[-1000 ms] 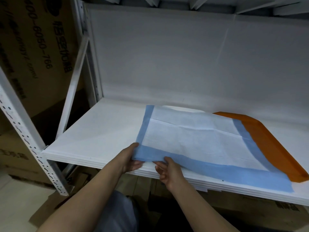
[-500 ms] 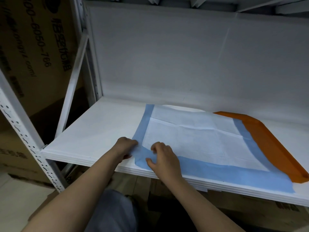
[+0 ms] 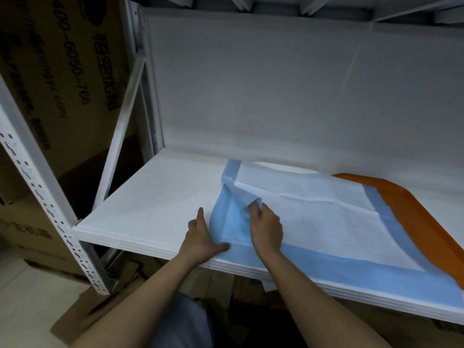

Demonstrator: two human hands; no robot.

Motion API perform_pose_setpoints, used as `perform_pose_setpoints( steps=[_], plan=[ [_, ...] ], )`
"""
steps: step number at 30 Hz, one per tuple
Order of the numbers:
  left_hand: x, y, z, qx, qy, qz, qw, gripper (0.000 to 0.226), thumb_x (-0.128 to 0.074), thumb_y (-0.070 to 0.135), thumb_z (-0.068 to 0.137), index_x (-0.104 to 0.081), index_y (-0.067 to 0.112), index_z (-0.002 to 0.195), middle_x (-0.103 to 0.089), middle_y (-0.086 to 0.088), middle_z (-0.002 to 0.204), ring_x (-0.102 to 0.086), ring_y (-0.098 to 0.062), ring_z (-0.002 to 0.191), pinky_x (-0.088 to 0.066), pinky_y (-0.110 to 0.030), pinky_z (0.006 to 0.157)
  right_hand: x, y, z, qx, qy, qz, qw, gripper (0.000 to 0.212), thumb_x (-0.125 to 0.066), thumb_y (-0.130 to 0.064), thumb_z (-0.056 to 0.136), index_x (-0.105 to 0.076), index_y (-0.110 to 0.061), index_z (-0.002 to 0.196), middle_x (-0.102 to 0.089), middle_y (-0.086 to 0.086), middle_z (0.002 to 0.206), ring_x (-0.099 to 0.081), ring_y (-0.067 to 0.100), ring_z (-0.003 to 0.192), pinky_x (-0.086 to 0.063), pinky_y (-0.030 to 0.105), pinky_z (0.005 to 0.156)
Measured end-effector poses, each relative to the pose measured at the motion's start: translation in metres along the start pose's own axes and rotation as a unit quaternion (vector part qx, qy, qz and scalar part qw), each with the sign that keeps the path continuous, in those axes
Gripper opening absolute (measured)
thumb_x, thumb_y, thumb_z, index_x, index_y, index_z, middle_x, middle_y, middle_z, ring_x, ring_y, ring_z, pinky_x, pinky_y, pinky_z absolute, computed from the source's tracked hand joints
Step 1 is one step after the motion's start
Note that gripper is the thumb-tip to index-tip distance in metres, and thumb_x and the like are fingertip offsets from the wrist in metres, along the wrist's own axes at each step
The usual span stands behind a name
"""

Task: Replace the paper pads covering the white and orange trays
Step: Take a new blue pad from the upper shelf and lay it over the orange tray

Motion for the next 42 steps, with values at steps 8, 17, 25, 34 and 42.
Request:
perform_pose_setpoints(
  steps=[8,17,25,34,42],
  plan=[
    [0.029,-0.054,0.016,0.137,0.083,-0.172,0.972,0.050,-0.056,0.004,0.084,-0.043,0.011,0.132,-0.063,-0.020,0.102,-0.066,-0.031,0.066,-0.059,-0.042,0.072,-0.047,-0.022,-0.033,0.263,-0.096,-0.234,0.931,0.028,-0.071,-0.017,0.069,-0.069,-0.017,0.097,-0.066,0.001,0.085,-0.063,0.022,0.068,-0.048,0.028,0.050],
    [0.019,-0.049,0.006,0.150,0.011,-0.330,0.932,0.009,-0.046,0.003,0.093,-0.052,0.001,0.086,-0.056,-0.017,0.075,-0.059,-0.025,0.062,-0.058,-0.029,0.049,-0.078,-0.025,-0.051,0.360,-0.110,-0.380,0.845,0.031,-0.084,-0.014,0.048,-0.054,-0.019,0.048,-0.050,-0.002,0.049,-0.050,0.017,0.048,-0.024,0.022,0.048],
    [-0.004,-0.026,0.017,0.172,-0.114,-0.384,0.900,0.044,-0.054,0.049,0.090,-0.059,0.009,0.106,-0.066,-0.014,0.100,-0.066,-0.027,0.084,-0.053,-0.029,0.060,-0.076,-0.026,-0.059,0.430,-0.163,-0.309,0.833,0.029,-0.058,-0.047,0.078,-0.068,-0.022,0.069,-0.062,-0.006,0.069,-0.057,0.014,0.066,-0.043,0.026,0.055],
    [-0.002,-0.023,0.077,0.139,-0.165,-0.214,0.953,0.019,-0.068,0.012,0.084,-0.064,0.004,0.101,-0.065,-0.011,0.085,-0.060,-0.021,0.066,-0.047,-0.020,0.052,-0.071,-0.001,0.025,0.171,-0.234,-0.274,0.917,0.043,-0.041,-0.041,0.097,-0.043,-0.021,0.136,-0.047,0.001,0.137,-0.043,0.022,0.125,-0.035,0.036,0.101],
    [-0.016,0.001,0.115,0.105,-0.196,-0.338,0.915,0.055,-0.079,0.018,0.065,-0.064,-0.004,0.113,-0.070,-0.018,0.106,-0.068,-0.032,0.094,-0.057,-0.036,0.077,-0.102,0.028,0.079,0.081,-0.274,-0.265,0.921,0.067,-0.037,-0.050,0.097,-0.014,-0.018,0.151,-0.022,0.004,0.156,-0.020,0.019,0.143,-0.020,0.036,0.115]
  ],
)
Point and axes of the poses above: each hand's wrist, its own z-axis towards the middle knuckle, its own x-axis out of the back of the hand, y = z × x, the point moved 10 cm from there along z, towards the middle knuckle
